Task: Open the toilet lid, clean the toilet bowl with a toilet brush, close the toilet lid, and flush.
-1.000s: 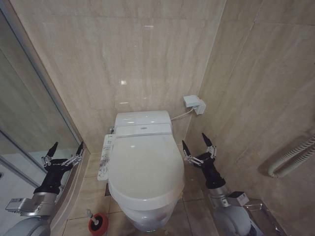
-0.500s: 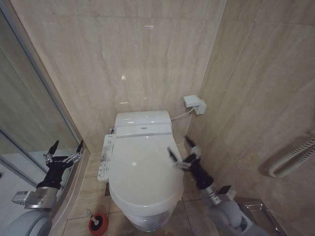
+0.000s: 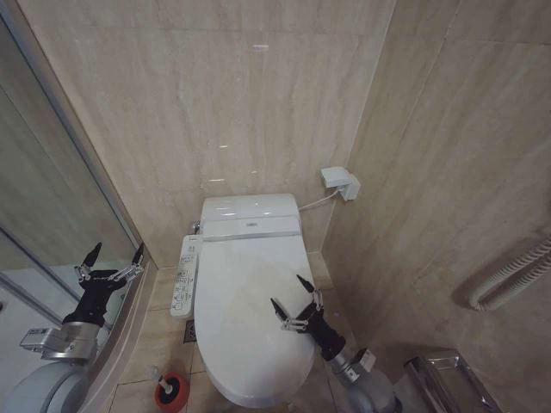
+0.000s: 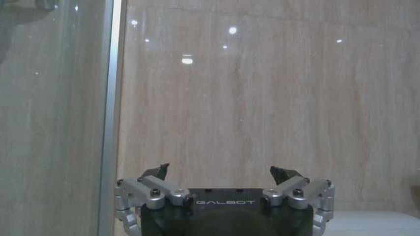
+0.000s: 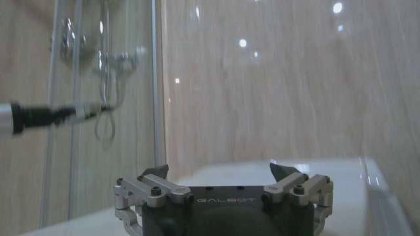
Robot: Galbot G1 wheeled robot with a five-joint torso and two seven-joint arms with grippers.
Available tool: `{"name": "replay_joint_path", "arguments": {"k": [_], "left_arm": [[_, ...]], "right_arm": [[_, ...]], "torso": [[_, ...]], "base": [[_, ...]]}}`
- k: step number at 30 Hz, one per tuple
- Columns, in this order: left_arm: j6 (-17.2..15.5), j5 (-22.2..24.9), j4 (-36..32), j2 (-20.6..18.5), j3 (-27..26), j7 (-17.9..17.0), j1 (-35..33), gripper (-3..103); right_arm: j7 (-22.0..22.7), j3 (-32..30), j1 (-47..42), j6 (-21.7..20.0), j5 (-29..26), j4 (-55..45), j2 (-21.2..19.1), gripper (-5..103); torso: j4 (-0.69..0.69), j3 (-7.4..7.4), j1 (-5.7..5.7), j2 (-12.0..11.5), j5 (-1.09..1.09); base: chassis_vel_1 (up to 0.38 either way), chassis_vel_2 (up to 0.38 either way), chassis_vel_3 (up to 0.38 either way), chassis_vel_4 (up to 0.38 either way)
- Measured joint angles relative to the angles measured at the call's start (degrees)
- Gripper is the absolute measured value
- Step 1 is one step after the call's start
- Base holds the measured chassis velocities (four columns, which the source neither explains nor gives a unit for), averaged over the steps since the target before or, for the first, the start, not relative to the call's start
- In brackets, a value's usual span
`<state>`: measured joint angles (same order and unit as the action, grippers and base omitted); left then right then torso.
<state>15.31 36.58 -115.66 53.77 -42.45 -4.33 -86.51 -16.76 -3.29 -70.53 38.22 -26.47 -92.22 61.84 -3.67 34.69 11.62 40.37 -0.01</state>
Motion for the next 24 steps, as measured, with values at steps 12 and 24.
{"name": "replay_joint_path", "arguments": {"k": [12, 24], "left_arm": [[0.9, 0.0, 4.7, -0.2, 1.5, 0.1, 2.5, 100], [5.4, 0.1, 15.8, 0.1, 4.0, 3.1, 7.6, 100]], "right_arm": [[1.0, -1.0, 2.5, 2.0, 2.3, 11.0, 5.6, 100], [2.3, -7.3, -1.9, 1.5, -3.5, -5.5, 5.2, 100]], "torso": [[-0.01, 0.00, 0.00, 0.0, 0.02], [-0.02, 0.00, 0.00, 0.0, 0.00]], "base": [[0.000, 0.000, 0.000, 0.000], [0.000, 0.000, 0.000, 0.000]]}}
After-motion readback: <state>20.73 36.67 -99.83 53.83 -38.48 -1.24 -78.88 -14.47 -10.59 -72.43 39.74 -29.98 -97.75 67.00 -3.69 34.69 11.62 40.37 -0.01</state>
